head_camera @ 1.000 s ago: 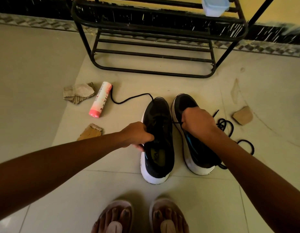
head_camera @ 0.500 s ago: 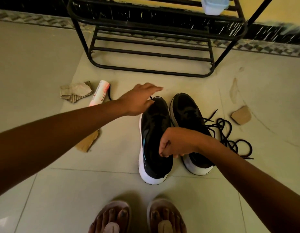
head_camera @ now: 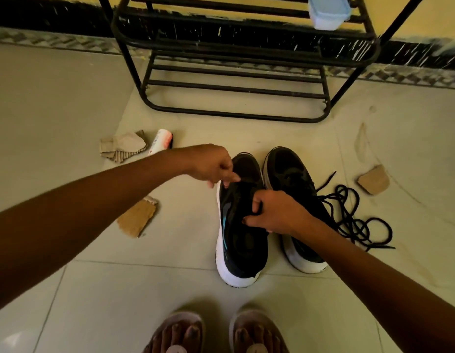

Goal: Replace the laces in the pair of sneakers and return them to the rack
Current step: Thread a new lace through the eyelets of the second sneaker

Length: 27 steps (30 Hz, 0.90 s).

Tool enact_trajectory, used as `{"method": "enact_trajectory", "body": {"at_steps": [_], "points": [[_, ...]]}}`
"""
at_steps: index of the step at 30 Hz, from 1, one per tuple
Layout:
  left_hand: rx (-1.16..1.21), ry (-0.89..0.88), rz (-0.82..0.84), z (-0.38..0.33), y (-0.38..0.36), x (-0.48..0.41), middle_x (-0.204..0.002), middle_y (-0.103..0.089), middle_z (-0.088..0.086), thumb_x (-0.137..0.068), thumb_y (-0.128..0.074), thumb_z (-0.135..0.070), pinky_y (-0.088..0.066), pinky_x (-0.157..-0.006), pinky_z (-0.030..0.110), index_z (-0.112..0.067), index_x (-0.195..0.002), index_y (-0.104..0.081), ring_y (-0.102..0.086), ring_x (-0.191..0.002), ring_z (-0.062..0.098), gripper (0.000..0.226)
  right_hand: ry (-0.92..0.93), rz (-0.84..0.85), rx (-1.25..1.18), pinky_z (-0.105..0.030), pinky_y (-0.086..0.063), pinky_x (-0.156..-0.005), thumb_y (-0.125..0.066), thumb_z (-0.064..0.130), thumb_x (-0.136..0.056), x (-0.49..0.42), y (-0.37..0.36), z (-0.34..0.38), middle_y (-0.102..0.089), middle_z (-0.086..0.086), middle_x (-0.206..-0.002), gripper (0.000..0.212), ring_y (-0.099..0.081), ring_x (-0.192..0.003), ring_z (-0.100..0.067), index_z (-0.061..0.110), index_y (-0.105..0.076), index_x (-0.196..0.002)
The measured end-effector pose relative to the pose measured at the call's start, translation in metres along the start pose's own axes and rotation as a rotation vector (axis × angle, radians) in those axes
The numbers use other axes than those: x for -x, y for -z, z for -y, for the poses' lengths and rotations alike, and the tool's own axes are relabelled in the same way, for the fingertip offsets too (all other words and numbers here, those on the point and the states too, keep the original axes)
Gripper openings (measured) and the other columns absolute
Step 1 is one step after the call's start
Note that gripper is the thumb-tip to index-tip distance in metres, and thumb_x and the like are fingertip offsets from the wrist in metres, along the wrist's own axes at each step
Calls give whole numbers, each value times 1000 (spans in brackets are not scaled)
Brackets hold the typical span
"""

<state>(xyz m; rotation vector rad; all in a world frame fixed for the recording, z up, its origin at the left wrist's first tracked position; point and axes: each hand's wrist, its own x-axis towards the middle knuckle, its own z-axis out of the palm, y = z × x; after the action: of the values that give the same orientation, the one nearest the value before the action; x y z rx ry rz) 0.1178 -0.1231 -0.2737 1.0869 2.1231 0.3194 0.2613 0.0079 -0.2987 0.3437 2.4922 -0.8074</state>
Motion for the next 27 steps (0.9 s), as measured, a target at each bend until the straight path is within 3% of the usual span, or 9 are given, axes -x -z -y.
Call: {"method": "enact_trajectory", "body": {"at_steps": [3,5,8,11,15,21,24,27], "points": [[521,38,-10,-13,14,11,-51,-44,-5,-96,-43,-39,-53,-61,20,-15,-70,-55,-50,-50,6,37,29,0,13,-32,-53,-72,-74,34,-77,0,2,-1,-60,2,-78,26,-60,-71,-16,22,-51,-75],[846,55,-40,-26,19,16,-54,-39,-4,-99,-38,-35,-55,-60,22,-14,-74,-52,-44,-47,7,35,54,-18,-28,-26,-49,-65,-78,38,-72,0,4,-3,-58,7,-71,30,-59,-68,-11,24,-51,-75],[1212,108,-92,-41,20,17,-61,-45,-2,-101,-36,-27,-57,-60,24,-13,-83,-52,-47,-51,8,28,83,-59,-341,-17,-43,-56,-83,38,-66,3,10,5,-63,5,-71,36,-56,-59,-3,22,-60,-90],[1474,152,-122,-51,16,16,-68,-55,2,-102,-34,-19,-57,-72,28,-10,-91,-53,-57,-60,11,24,113,-54,-634,-17,-42,-49,-79,31,-71,8,15,20,-62,0,-70,28,-54,-56,-6,23,-64,-94],[1686,254,-181,-57,12,14,-61,-62,4,-102,-33,-14,-57,-69,32,-8,-89,-54,-65,-56,13,26,153,-80,-711,-18,-38,-44,-71,23,-82,7,9,27,-58,-5,-65,10,-48,-49,-6,14,-69,-85],[1805,308,-289,-52,27,22,-72,-62,9,-102,-31,-10,-57,-61,35,-2,-87,-54,-66,-52,15,29,81,-43,-587,-18,-37,-45,-67,26,-86,7,2,17,-54,0,-58,25,-46,-49,-7,3,-67,-76],[1851,326,-315,-45,33,24,-70,-67,15,-102,-28,-7,-57,-62,34,3,-84,-55,-67,-53,16,34,49,6,-530,-13,-37,-44,-66,24,-86,10,6,8,-54,8,-52,21,-46,-47,-3,11,-66,-70],[1886,343,-334,-37,35,24,-67,-68,18,-101,-24,-5,-57,-64,34,6,-86,-55,-68,-60,18,36,10,29,-467,-15,-40,-47,-68,25,-85,11,18,-3,-54,5,-53,18,-48,-49,-4,13,-67,-72]]}}
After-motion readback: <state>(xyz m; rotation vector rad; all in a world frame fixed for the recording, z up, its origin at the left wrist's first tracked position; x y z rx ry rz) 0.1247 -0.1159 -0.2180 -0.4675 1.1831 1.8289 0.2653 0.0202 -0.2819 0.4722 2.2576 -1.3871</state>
